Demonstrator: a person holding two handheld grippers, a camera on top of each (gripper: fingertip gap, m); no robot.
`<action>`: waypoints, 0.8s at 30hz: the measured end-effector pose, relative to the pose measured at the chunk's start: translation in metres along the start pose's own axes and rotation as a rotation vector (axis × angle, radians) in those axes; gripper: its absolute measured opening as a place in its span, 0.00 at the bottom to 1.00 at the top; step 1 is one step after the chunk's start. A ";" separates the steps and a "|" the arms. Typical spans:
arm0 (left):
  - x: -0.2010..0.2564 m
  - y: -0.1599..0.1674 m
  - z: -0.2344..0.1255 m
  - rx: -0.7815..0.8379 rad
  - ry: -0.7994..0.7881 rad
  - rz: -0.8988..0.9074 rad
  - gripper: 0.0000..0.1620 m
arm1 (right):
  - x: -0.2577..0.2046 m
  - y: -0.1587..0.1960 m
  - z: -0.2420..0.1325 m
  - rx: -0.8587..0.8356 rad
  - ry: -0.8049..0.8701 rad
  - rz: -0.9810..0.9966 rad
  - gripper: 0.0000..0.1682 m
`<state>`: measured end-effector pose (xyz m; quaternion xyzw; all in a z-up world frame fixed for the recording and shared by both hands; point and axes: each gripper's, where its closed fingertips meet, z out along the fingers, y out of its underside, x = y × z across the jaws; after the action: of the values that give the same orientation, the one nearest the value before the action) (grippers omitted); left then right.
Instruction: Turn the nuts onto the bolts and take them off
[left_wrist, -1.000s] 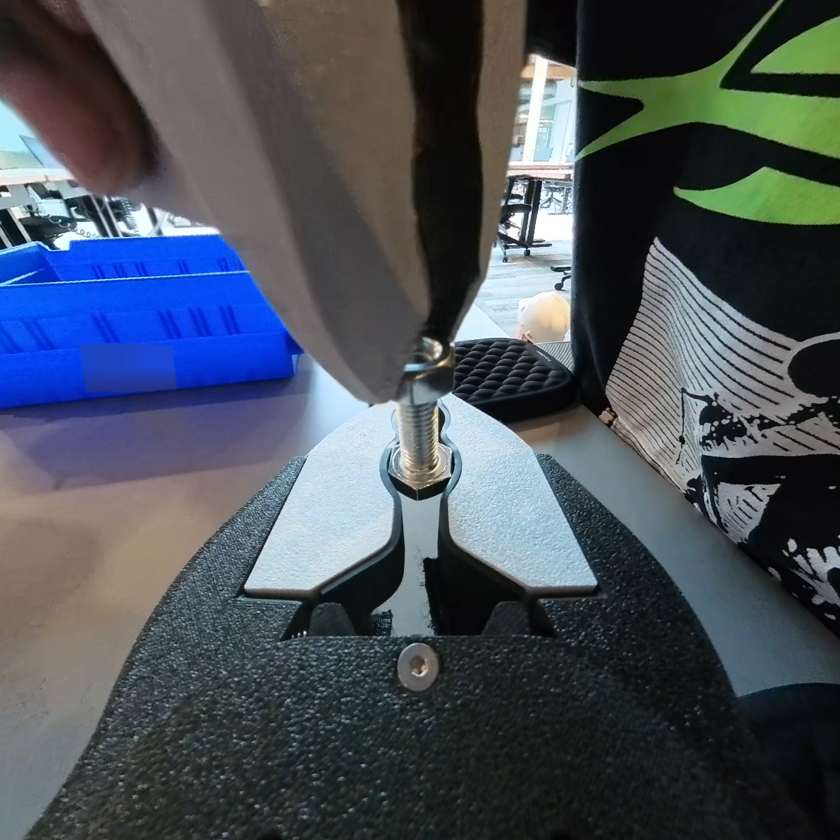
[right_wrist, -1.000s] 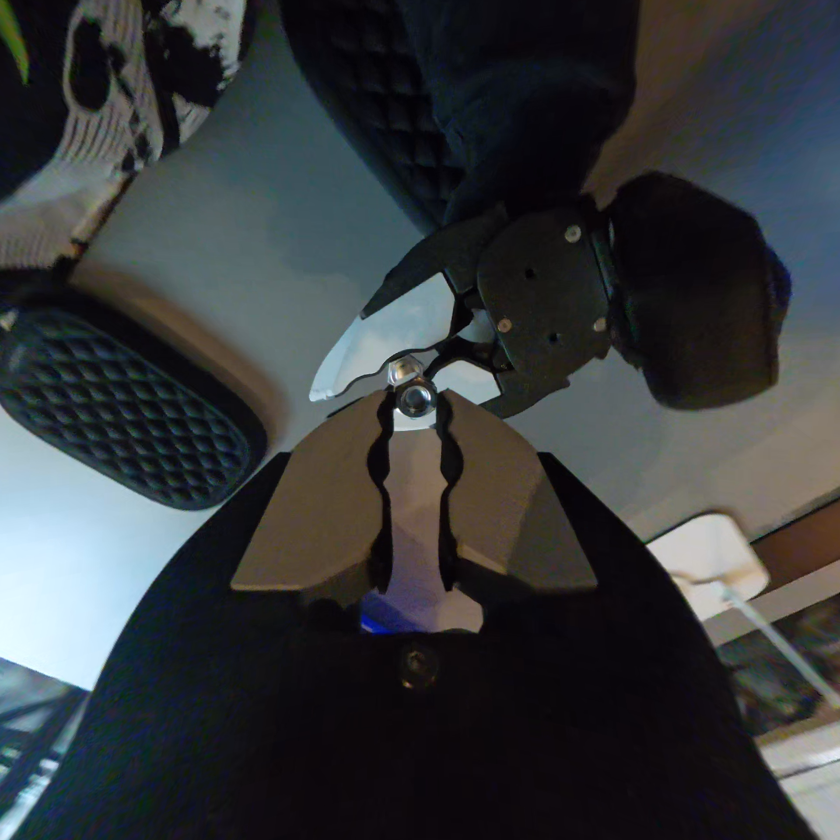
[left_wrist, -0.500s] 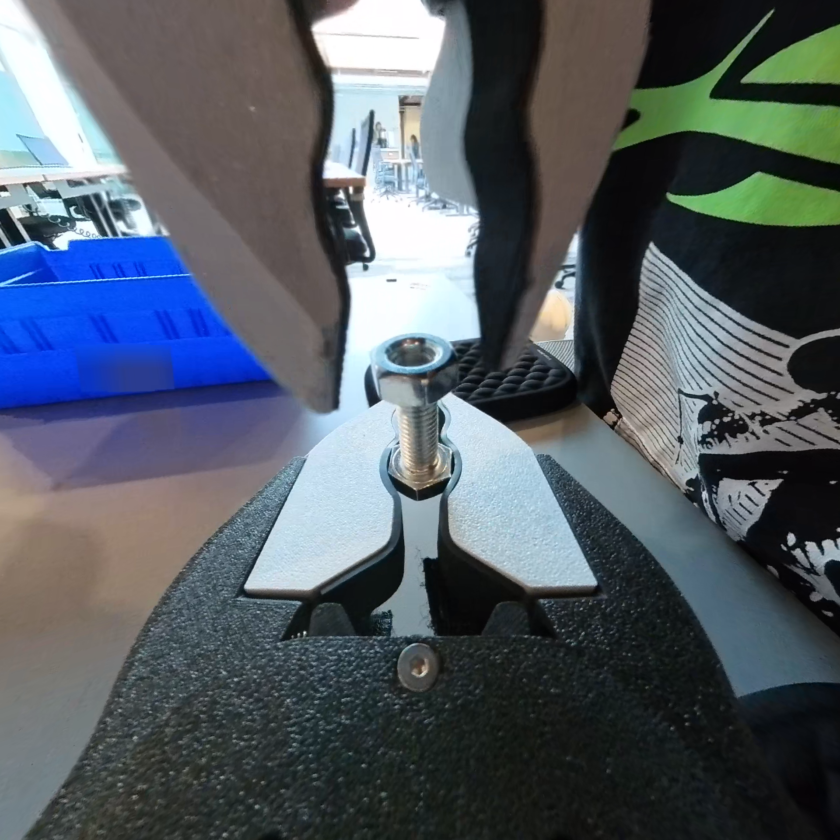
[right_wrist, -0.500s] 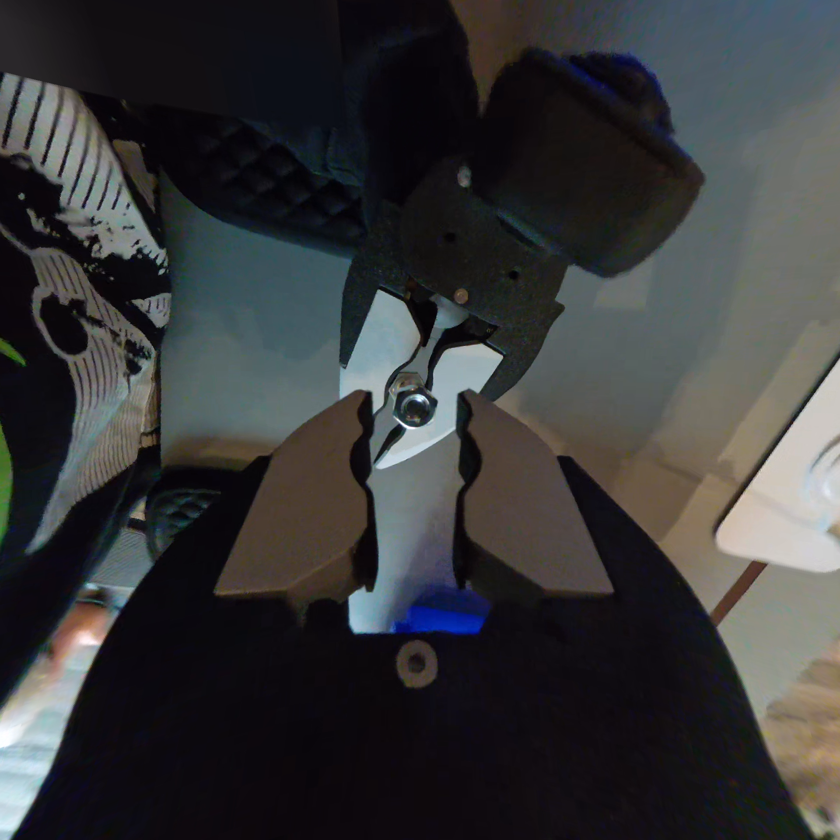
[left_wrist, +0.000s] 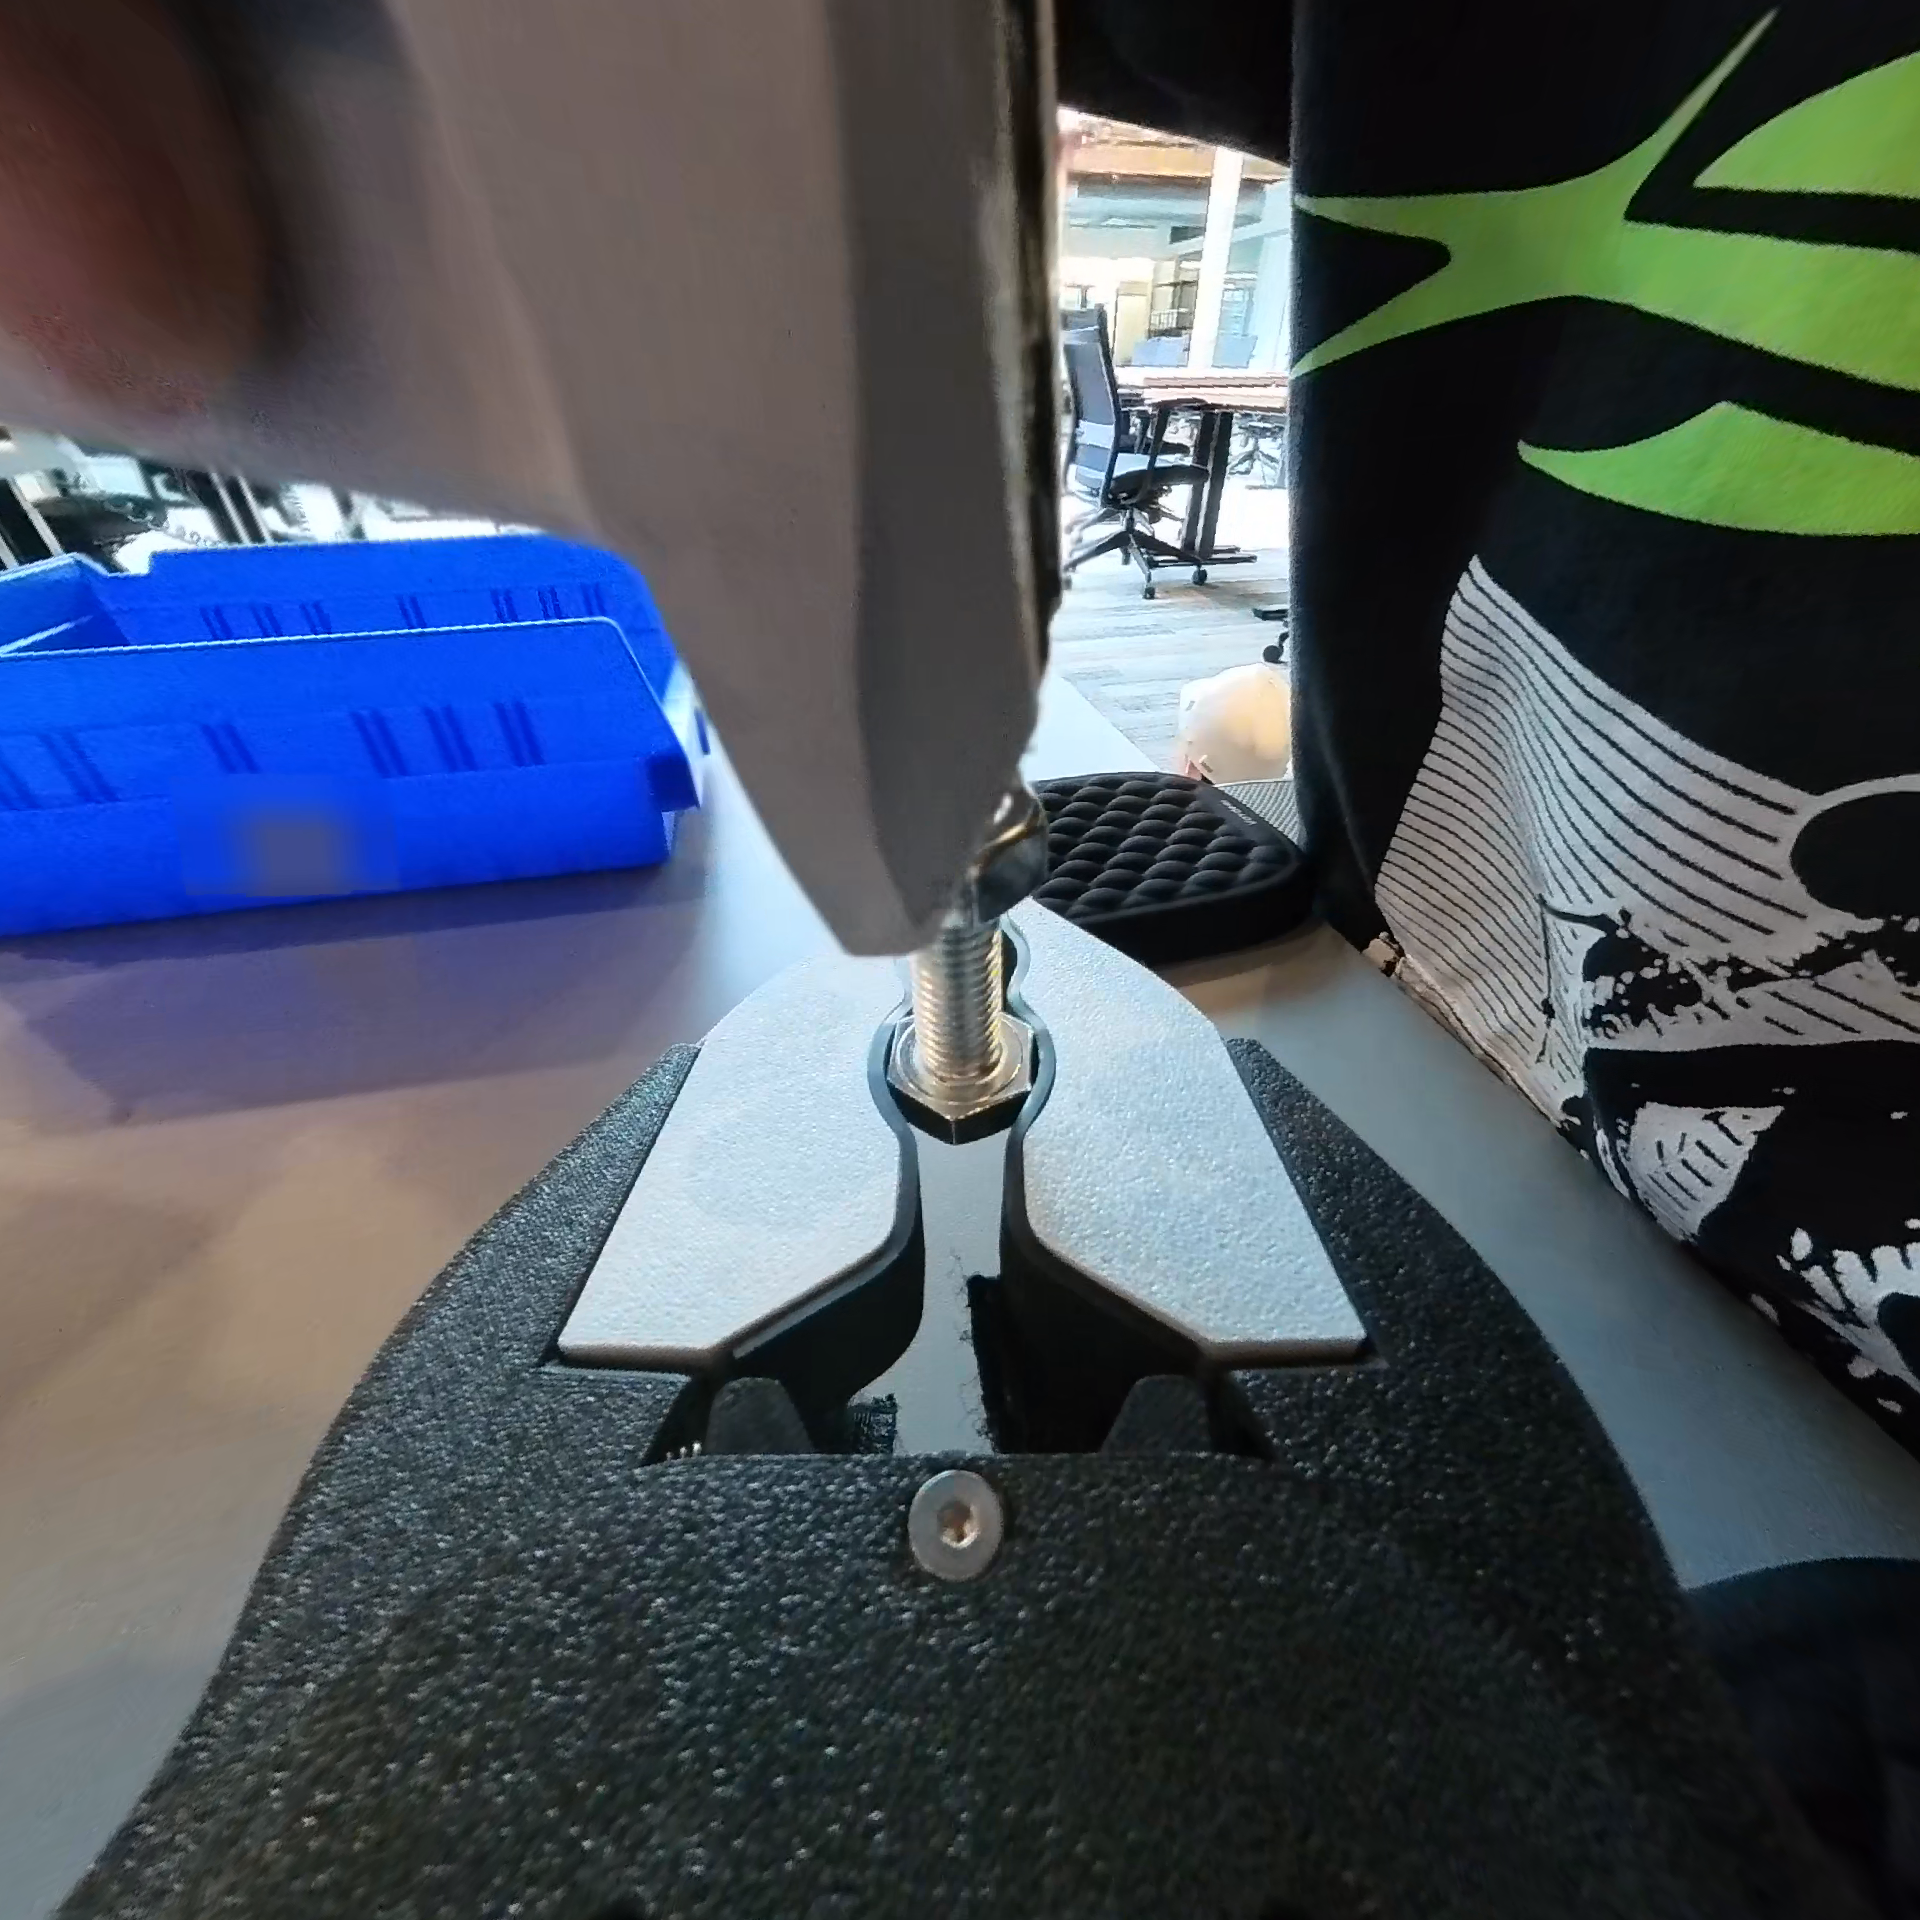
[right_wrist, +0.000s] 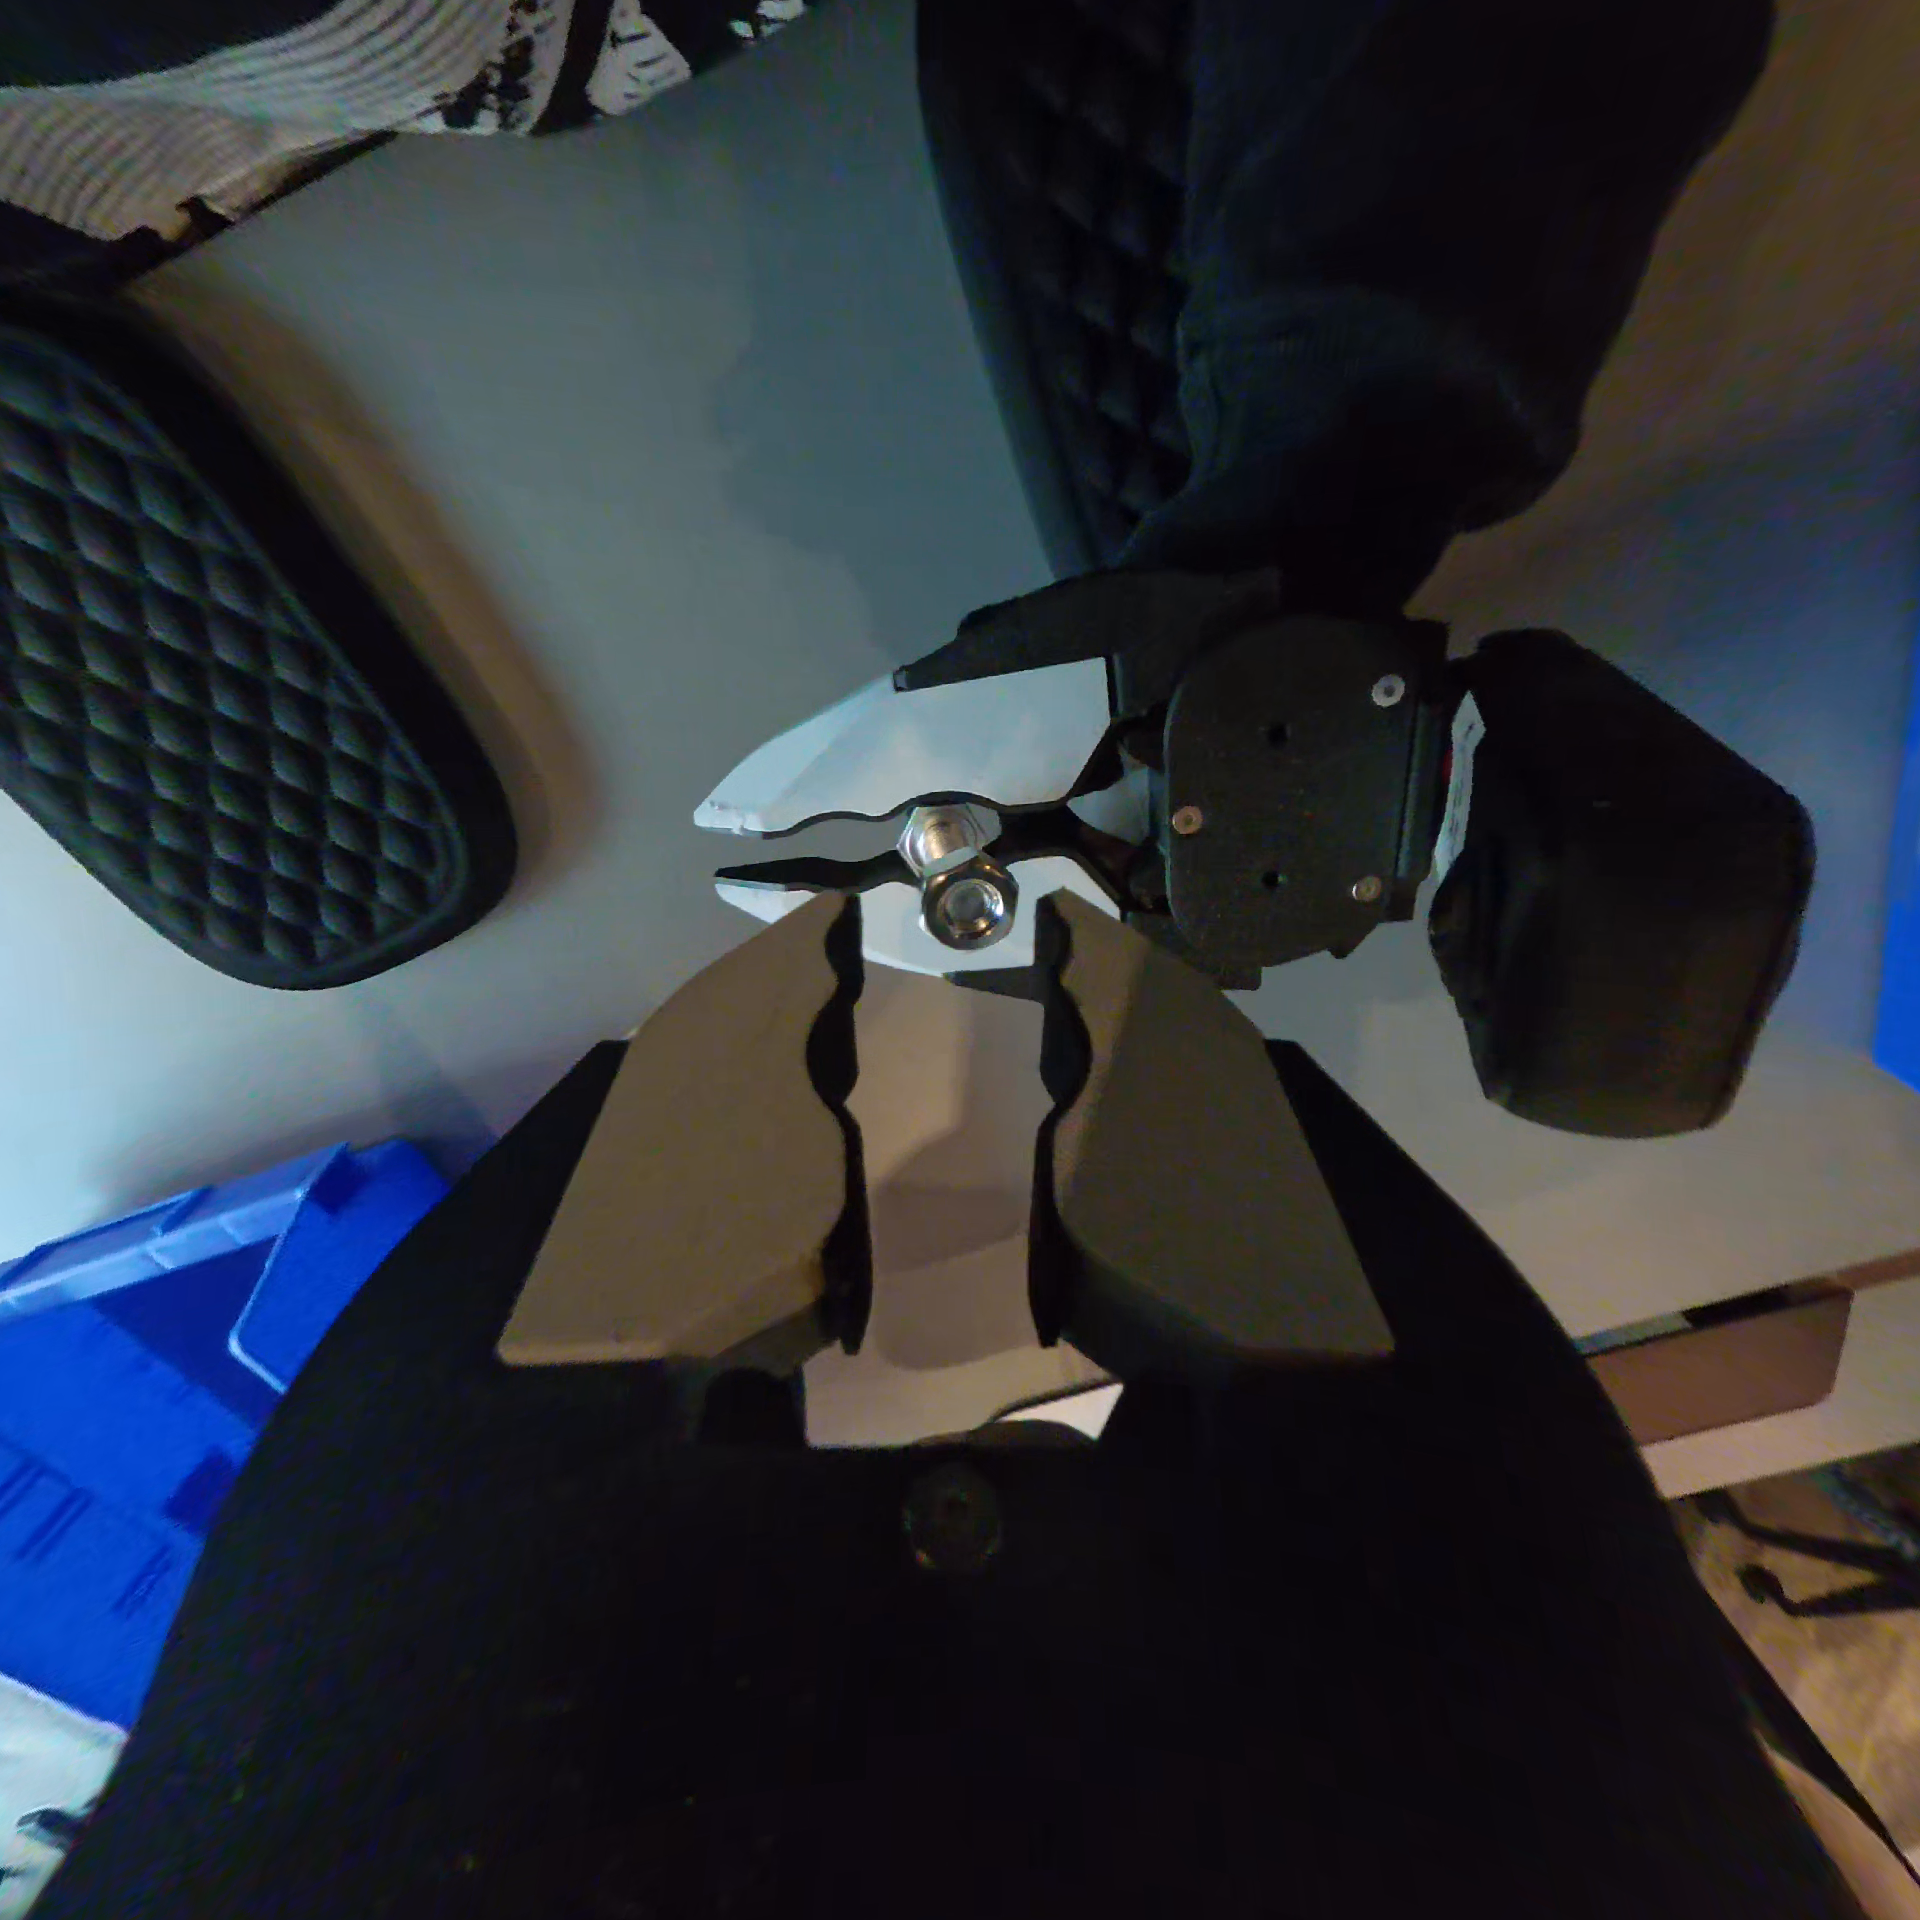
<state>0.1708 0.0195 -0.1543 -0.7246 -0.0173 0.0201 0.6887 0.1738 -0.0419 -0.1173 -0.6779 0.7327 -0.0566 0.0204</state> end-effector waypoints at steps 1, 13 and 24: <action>0.000 0.000 0.000 0.000 0.000 0.000 0.06 | 0.000 0.000 0.001 0.003 -0.005 0.000 0.17; 0.000 0.000 0.000 -0.001 -0.005 0.003 0.06 | 0.002 0.002 0.001 -0.032 0.042 0.386 0.10; -0.001 0.000 0.000 0.000 -0.006 0.003 0.06 | 0.000 0.001 0.002 -0.002 0.081 1.044 0.10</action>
<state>0.1702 0.0195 -0.1542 -0.7247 -0.0184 0.0232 0.6885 0.1726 -0.0422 -0.1196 -0.2197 0.9733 -0.0642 0.0168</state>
